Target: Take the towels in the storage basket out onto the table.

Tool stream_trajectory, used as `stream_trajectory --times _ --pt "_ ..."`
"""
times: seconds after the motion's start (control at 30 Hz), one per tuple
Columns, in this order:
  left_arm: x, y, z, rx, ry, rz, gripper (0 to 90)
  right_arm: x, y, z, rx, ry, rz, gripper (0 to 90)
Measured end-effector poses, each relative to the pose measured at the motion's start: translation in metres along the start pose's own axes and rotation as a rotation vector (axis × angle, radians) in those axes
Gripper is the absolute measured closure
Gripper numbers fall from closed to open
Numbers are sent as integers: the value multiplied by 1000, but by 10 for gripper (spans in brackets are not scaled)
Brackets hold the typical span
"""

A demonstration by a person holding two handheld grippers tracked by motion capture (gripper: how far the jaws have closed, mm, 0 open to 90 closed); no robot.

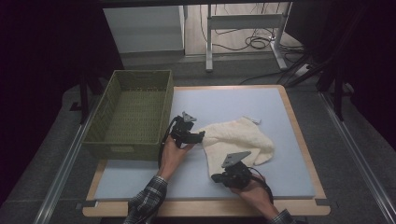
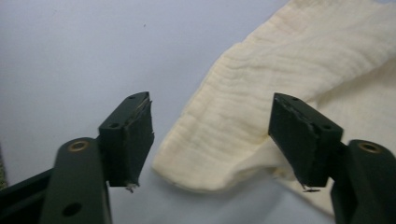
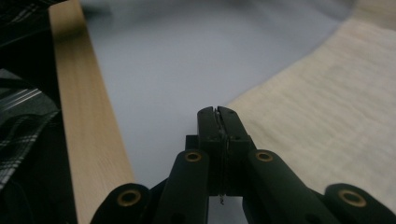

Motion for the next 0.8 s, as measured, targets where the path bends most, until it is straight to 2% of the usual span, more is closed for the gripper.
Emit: stream_trajectory --times 0.1,0.13,0.17,0.2,0.27,0.3,0.33,0.37,0.4,0.43,0.47,0.5,0.63,0.67,0.7,0.73,0.77,0.8 --pt "2 -7 -4 7 -4 -16 247 -13 15 10 -2 -22 50 883" --pt "3 -8 -6 9 -4 -20 232 -18 19 13 -6 -32 51 861" --pt "6 -11 -11 8 2 -31 207 -19 17 16 -2 -39 38 768" --pt "6 -11 -11 8 2 -31 207 -19 17 16 -2 -39 38 768" --pt "12 -13 -18 7 13 -46 197 -15 8 16 10 -30 17 707" --pt "16 -15 -24 5 22 -54 189 -5 -7 14 28 -5 -15 680" --pt "19 -16 -28 3 28 -60 189 -1 -14 12 37 5 -30 675" --pt "19 -16 -28 3 28 -60 189 -1 -14 12 37 5 -30 675" --pt "23 -17 -34 -1 33 -68 189 14 -36 4 53 34 -79 673" --pt "29 -19 -42 -2 36 -80 189 19 -43 1 56 44 -102 673" --pt "29 -19 -42 -2 36 -80 189 27 -53 -4 60 58 -133 673" --pt "31 -20 -46 -8 47 -90 189 27 -53 -4 60 58 -133 673" --pt "45 -25 -64 -14 51 -126 170 58 -93 -28 75 148 -258 673" --pt "48 -26 -67 -15 53 -133 140 72 -109 -41 77 184 -331 670" --pt "51 -26 -71 -18 58 -139 140 72 -109 -41 77 184 -331 670" --pt "54 -27 -74 -23 69 -141 129 78 -115 -48 80 209 -360 658" --pt "58 -26 -80 -35 82 -133 103 88 -125 -61 78 254 -408 612" --pt "58 -26 -80 -35 82 -133 99 88 -125 -61 78 254 -408 612"
Point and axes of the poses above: each handheld gripper's, and its own axes: y roughly forward along the jaws, z roughly out of its top, x roughly to its right, the point moved 4 cm from there along y, roughly forward along the jaws, and after that the axes turned 1 degree about -y, right-handed, at the moved point
